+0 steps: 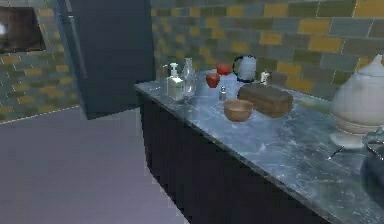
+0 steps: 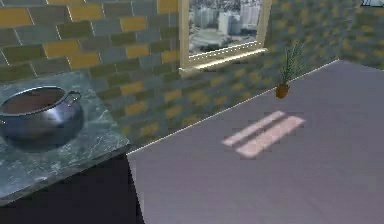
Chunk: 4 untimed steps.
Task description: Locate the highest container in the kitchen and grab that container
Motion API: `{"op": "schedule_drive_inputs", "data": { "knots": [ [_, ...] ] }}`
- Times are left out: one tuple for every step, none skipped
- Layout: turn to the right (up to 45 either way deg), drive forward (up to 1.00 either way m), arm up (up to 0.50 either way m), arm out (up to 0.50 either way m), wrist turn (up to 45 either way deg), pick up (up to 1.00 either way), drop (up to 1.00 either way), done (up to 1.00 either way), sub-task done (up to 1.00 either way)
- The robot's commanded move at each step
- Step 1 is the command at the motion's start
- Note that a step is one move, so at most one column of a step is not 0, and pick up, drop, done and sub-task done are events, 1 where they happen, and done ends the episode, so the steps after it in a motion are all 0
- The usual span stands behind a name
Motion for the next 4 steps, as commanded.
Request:
{"op": "schedule_drive_inputs", "data": {
  "knots": [
    [-45.0,0.0,0.0,0.0,0.0,0.0,0.0,0.0,0.0],
    [-27.0,0.0,0.0,0.0,0.0,0.0,0.0,0.0,0.0],
    [45.0,0.0,0.0,0.0,0.0,0.0,0.0,0.0,0.0],
    [6.0,0.0,0.0,0.0,0.0,0.0,0.0,0.0,0.0]
  ]
}}
